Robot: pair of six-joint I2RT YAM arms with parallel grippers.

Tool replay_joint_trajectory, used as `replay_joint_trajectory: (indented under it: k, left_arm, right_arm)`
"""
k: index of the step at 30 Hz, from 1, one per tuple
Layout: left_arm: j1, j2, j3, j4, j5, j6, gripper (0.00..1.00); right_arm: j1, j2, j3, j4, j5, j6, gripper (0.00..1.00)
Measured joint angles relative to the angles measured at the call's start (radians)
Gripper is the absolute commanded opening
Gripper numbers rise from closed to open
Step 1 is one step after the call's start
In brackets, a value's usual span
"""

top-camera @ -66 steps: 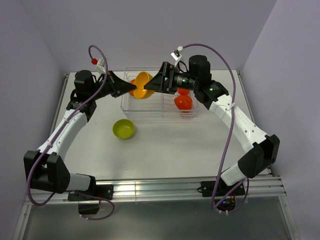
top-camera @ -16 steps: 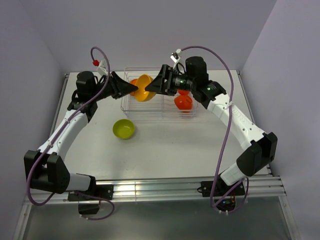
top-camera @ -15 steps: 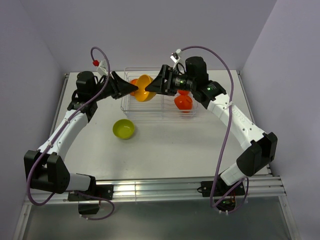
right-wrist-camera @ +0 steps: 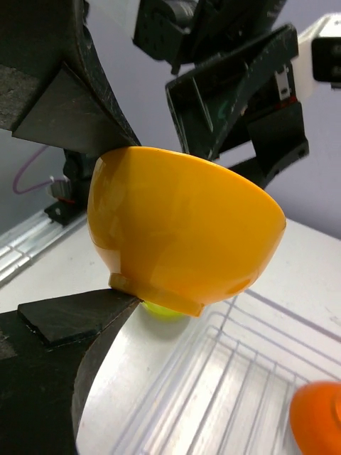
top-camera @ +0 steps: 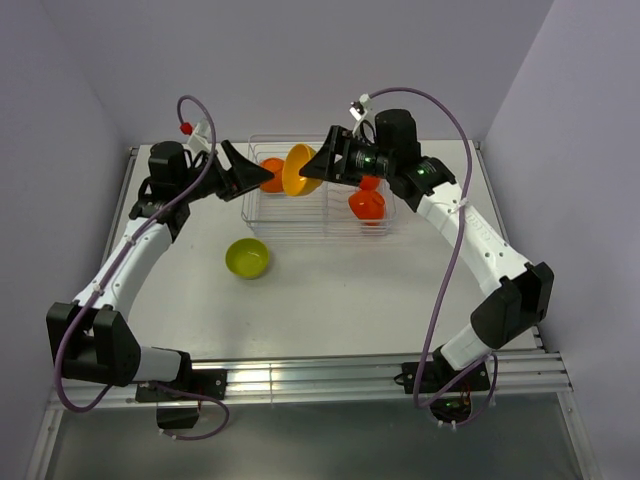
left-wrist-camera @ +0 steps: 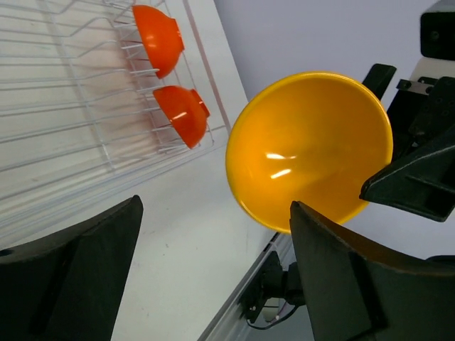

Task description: Load the bowls into the dish rack

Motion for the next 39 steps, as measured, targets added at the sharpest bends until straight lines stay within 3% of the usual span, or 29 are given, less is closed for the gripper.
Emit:
replay_joint_trajectory:
  k: [14, 23, 29, 39]
  left_arm:
    - [0.18, 0.0, 0.075, -0.185, 0.008, 0.105, 0.96]
    - [0.183, -0.024, 0.077, -0.263, -0.005, 0.195, 0.97]
    - [0.183, -0.04, 0.08, -0.288, -0.008, 0.224, 0.97]
    - [0.183, -0.051, 0.08, -0.301, -0.016, 0.245, 0.98]
  right_arm:
    - [0.008, 0.183, 0.191, -0.163, 0.227, -0.258, 0.0]
    - [0.087, 0.389, 0.333, -0.276, 0.42, -0.524, 0.0]
    - [0.166, 0.466, 0.345, -0.289, 0.563, -0.743, 0.0]
    - [0.214, 0.587, 0.438, -0.291, 0.733, -0.917, 0.0]
